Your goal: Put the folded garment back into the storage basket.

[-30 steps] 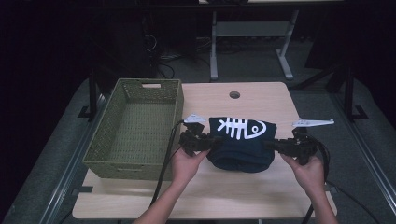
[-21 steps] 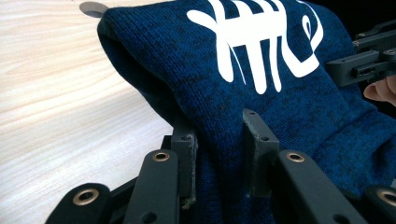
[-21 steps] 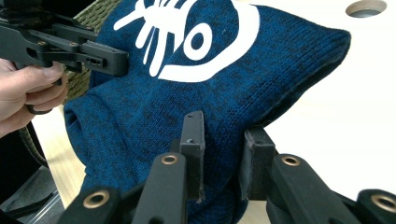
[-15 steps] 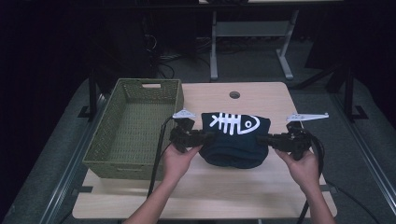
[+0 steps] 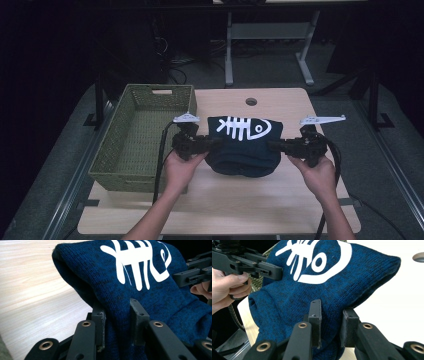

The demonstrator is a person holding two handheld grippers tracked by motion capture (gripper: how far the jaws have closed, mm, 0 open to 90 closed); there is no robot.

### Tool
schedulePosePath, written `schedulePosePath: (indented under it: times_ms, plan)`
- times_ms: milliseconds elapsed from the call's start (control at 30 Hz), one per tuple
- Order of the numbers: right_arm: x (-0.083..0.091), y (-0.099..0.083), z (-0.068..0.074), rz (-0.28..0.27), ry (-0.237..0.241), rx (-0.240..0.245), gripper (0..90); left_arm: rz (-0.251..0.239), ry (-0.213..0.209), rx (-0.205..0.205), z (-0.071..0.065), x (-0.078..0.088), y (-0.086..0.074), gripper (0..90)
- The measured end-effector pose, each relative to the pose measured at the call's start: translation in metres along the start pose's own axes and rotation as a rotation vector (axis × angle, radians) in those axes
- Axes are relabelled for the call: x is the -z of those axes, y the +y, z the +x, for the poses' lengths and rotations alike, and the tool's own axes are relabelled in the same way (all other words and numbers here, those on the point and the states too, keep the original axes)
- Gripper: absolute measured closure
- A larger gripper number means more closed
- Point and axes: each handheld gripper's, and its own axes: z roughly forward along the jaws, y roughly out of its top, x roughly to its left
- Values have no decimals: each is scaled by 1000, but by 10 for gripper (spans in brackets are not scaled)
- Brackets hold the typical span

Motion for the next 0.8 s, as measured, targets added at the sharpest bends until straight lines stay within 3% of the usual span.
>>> schedulePosePath:
  times_ms: [800]
  plan:
    - [-25, 25, 21, 1, 38, 29, 740, -4, 24, 14, 21, 34, 7, 696]
